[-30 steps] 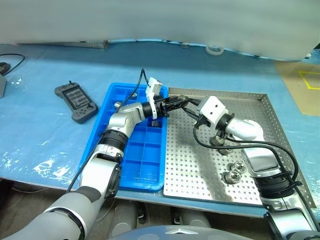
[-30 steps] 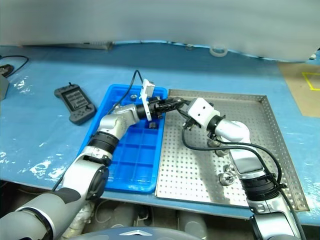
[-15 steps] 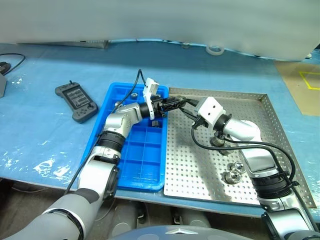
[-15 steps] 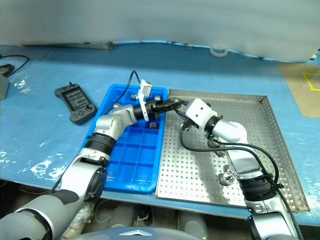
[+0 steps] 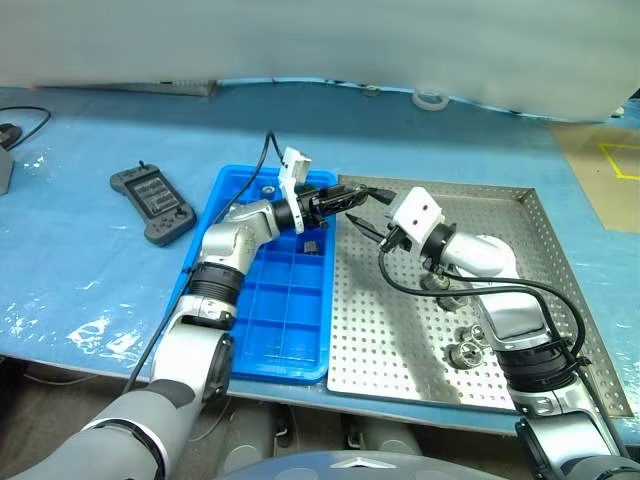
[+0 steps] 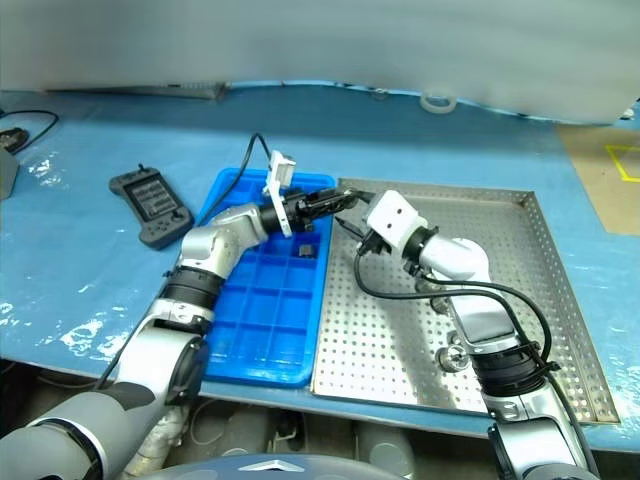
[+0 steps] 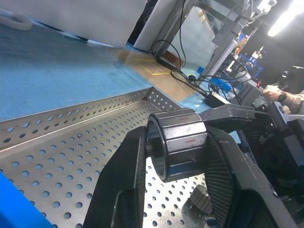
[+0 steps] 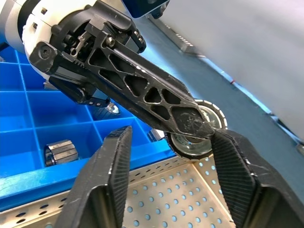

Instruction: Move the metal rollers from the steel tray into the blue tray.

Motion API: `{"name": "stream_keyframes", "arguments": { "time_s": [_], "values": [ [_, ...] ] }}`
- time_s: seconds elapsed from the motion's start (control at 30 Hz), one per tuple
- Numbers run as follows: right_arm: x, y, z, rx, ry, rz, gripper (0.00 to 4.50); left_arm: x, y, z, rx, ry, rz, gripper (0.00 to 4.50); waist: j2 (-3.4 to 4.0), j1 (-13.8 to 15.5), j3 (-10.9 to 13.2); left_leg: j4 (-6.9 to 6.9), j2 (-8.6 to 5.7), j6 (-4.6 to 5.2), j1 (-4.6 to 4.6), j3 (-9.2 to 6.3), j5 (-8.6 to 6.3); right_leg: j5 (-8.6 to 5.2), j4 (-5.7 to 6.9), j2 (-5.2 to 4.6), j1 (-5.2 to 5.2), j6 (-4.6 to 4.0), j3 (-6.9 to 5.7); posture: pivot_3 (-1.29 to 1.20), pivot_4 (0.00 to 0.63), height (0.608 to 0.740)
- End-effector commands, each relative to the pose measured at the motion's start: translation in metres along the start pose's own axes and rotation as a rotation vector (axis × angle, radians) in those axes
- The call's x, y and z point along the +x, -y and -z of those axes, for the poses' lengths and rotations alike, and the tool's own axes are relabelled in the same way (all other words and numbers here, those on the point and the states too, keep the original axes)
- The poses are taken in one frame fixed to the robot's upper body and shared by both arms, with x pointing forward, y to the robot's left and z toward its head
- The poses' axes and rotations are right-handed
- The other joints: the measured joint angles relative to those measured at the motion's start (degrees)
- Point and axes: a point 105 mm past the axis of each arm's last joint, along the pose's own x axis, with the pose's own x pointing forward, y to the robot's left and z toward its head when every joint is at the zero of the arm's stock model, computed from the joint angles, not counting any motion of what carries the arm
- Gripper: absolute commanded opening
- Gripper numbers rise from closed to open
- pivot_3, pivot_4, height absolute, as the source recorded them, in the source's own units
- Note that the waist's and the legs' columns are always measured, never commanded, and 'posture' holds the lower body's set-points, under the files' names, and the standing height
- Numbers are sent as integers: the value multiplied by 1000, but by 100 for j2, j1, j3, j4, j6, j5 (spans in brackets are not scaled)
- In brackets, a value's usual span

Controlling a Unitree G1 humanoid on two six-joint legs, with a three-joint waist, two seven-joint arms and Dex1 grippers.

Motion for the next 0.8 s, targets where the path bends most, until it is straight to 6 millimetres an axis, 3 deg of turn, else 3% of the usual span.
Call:
{"name": "stream_keyframes", "arguments": {
  "time_s": [0.03, 0.23, 0.4, 0.53, 0.7, 0.8],
  "values": [
    [-3, 11, -4, -33, 10, 42, 2578, -6, 6, -8, 41, 9, 19, 1335, 0, -3, 0, 0, 0, 0, -2, 0, 0, 0, 0, 0, -2, 0, 0, -212, 150, 740],
    [-8, 11, -1, -23, 6, 43, 2578, -54, 6, -37, 75, 37, 14, 1335, 0, -6, 0, -2, 1, -4, -6, 0, 3, 0, 7, 0, -14, 0, 0, -202, 150, 740],
    [-6, 8, 2, -19, 8, 31, 2578, -99, 3, -40, 152, -31, -76, 1335, 2, 0, -1, -12, 1, -12, 0, 0, 7, 0, 6, 1, -14, 0, -1, -164, 150, 740],
    [-3, 8, 2, -18, 15, 20, 2578, -130, 16, -48, 224, -56, -113, 1335, 1, 41, 0, -12, 1, -14, -3, 0, 7, 0, 4, 1, -12, 0, -3, -116, 150, 740],
    [6, 3, 6, 5, 25, -37, 2578, -170, 45, -35, 290, -166, -139, 1335, -2, 78, 1, -16, 0, -19, -1, -1, 8, 0, 1, 1, -10, -1, -6, -18, 150, 740],
    [14, -5, 6, 9, 35, -87, 2578, -192, 50, -26, 293, -209, -204, 1335, -2, 164, 1, -23, 1, -46, 4, -2, 5, 0, 4, 1, -10, -1, -7, 38, 150, 740]
  ]
}}
